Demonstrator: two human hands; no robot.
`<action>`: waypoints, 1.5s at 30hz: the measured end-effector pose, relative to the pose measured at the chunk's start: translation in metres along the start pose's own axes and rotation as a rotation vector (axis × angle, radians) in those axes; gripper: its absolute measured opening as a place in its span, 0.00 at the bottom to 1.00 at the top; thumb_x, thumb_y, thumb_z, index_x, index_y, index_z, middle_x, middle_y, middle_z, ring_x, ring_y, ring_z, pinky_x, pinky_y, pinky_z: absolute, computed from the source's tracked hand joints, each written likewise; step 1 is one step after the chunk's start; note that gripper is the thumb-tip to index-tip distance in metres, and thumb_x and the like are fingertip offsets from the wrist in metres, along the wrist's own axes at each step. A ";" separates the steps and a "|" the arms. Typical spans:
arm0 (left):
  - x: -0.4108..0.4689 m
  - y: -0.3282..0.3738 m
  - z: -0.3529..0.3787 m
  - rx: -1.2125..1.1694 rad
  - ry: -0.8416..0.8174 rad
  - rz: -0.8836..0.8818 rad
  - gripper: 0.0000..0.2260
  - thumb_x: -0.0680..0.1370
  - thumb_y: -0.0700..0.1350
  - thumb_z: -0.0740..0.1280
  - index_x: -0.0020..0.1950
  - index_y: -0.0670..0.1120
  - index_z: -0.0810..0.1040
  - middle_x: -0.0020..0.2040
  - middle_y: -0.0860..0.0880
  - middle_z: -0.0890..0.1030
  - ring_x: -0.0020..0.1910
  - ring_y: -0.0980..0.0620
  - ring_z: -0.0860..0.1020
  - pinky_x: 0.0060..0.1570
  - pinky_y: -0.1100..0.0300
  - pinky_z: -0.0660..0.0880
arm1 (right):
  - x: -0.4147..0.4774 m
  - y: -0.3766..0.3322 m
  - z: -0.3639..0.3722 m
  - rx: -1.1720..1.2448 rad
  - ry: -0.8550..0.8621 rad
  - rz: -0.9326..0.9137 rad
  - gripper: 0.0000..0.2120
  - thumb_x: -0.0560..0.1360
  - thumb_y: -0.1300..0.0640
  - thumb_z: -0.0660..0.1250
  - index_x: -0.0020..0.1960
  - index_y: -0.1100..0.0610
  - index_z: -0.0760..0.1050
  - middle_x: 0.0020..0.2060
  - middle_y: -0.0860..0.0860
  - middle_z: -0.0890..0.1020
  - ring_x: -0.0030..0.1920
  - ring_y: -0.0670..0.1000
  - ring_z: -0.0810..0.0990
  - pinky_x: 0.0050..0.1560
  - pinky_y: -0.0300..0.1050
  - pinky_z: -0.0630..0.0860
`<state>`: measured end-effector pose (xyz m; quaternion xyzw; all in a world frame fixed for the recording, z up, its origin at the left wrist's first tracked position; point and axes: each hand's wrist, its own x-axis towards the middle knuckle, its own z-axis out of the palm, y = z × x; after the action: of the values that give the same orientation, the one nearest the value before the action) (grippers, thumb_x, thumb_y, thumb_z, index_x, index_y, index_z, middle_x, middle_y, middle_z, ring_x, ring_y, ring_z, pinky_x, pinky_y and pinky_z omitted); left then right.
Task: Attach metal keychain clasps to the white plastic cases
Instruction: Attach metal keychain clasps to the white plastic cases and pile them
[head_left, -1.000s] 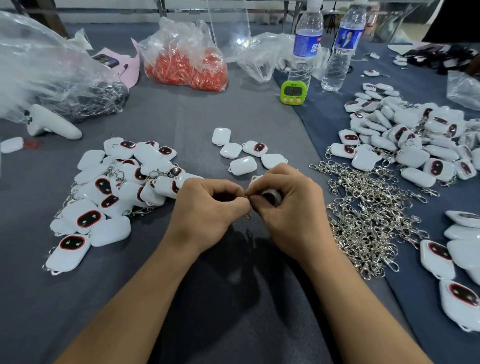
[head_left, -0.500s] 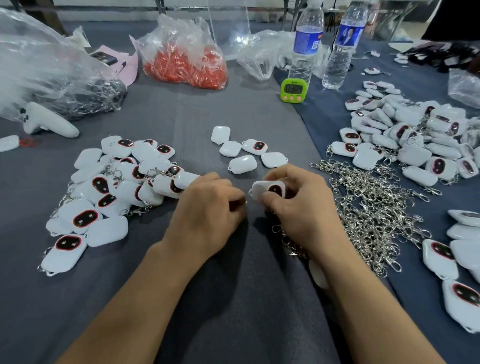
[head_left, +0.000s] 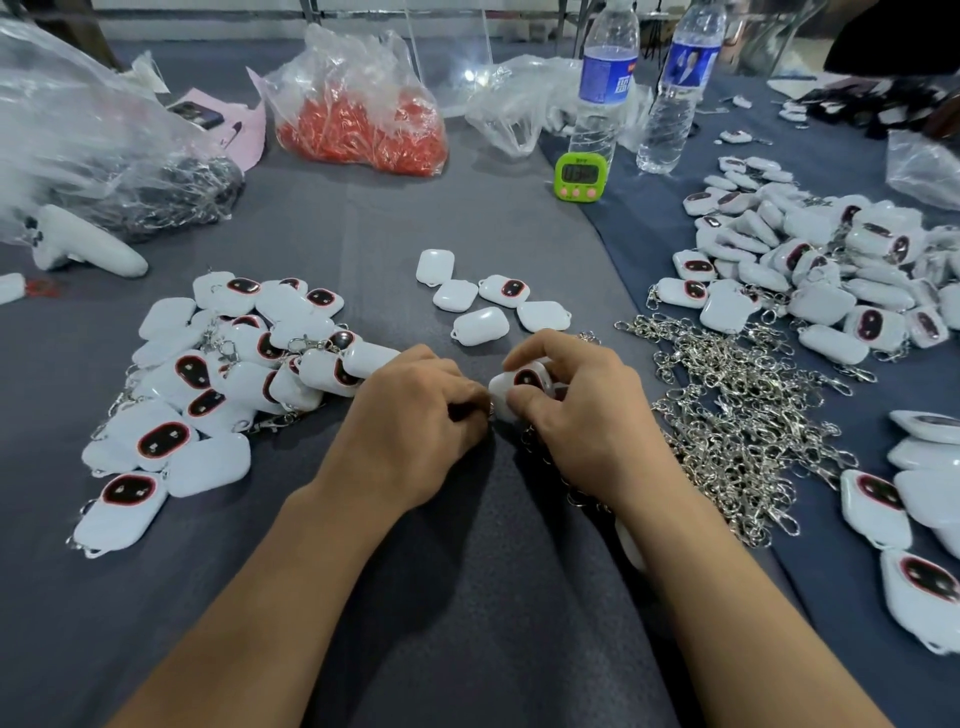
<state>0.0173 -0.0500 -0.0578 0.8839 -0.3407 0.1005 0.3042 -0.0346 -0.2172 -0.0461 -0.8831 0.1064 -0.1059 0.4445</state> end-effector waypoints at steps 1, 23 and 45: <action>0.000 0.000 0.000 0.000 -0.003 -0.005 0.05 0.72 0.42 0.77 0.46 0.49 0.88 0.39 0.53 0.82 0.44 0.51 0.74 0.46 0.53 0.73 | 0.000 -0.001 0.000 -0.005 -0.005 -0.001 0.05 0.74 0.54 0.75 0.49 0.45 0.81 0.40 0.44 0.83 0.43 0.41 0.80 0.38 0.26 0.71; -0.003 0.007 0.008 0.126 0.101 0.018 0.02 0.69 0.43 0.78 0.40 0.47 0.87 0.31 0.50 0.81 0.36 0.48 0.75 0.41 0.50 0.76 | 0.001 -0.001 -0.007 -0.034 -0.043 0.029 0.06 0.73 0.56 0.73 0.45 0.44 0.81 0.39 0.45 0.83 0.39 0.40 0.77 0.33 0.25 0.68; 0.004 0.012 -0.003 -0.763 0.013 -0.374 0.07 0.66 0.55 0.75 0.40 0.53 0.87 0.34 0.52 0.85 0.34 0.60 0.79 0.41 0.69 0.76 | 0.000 -0.009 -0.013 0.843 -0.152 0.378 0.08 0.76 0.68 0.64 0.44 0.61 0.81 0.30 0.54 0.81 0.20 0.48 0.67 0.23 0.38 0.60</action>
<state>0.0120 -0.0574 -0.0484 0.7540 -0.1853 -0.0841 0.6246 -0.0371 -0.2223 -0.0314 -0.5959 0.1803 0.0079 0.7825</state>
